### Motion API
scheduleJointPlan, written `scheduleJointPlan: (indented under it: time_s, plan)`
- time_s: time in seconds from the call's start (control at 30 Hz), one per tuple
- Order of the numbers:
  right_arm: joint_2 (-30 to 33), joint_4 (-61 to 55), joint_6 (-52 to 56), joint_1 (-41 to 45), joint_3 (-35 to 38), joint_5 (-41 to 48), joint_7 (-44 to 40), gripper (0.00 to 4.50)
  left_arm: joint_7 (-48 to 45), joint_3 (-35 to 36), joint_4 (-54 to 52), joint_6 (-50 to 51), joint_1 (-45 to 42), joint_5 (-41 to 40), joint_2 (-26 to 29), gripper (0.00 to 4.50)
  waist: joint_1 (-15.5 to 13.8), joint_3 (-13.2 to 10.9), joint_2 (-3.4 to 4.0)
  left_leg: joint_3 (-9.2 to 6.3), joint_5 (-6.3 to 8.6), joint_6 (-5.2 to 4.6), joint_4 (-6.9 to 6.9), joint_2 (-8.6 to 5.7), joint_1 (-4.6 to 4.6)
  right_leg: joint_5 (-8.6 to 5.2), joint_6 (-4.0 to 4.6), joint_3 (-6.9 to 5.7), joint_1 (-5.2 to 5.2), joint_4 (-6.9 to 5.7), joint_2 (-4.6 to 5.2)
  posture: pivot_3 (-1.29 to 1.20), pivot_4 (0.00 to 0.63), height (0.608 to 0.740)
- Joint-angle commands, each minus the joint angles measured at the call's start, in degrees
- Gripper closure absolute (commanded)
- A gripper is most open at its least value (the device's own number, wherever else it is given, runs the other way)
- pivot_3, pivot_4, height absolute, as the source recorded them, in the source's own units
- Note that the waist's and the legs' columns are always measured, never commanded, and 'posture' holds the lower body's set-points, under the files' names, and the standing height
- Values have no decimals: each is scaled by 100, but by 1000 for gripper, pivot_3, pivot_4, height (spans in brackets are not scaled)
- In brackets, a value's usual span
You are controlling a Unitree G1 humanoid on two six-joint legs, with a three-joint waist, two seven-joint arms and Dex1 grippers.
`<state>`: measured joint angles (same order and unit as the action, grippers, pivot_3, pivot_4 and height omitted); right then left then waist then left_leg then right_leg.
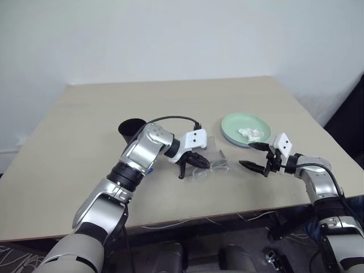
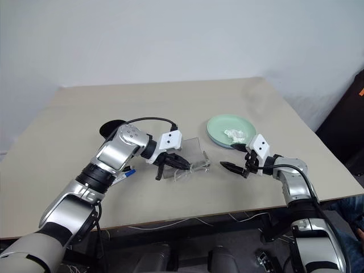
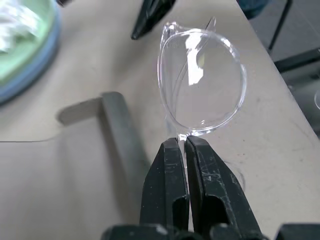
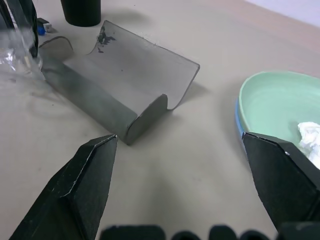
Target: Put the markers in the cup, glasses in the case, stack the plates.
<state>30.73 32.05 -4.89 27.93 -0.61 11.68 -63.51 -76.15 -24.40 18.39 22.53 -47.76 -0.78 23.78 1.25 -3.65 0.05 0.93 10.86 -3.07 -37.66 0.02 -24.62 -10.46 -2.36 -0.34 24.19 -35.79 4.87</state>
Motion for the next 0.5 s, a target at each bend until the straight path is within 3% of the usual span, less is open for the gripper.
scheduleJointPlan:
  time_s: [0.03,0.3,0.5]
  plan:
    - [10,-19,-152,192,90,29,13,157,99,349,-251,66,-250,-217,20,4486,3,0,0,0,0,0,-1,0,0,0,0,0,-1,0,0,0,0,738]
    - [-79,-16,-160,272,40,22,-8,157,602,539,223,-178,-643,-70,-26,4486,2,0,0,1,0,0,-2,-1,0,1,-1,-1,-2,-2,-2,0,0,738]
    - [-119,-64,-152,262,34,25,-23,157,1168,83,1425,-1023,-1272,791,-70,4486,1,0,0,3,0,-1,-4,-2,1,1,-2,-1,-3,-4,-4,0,0,738]
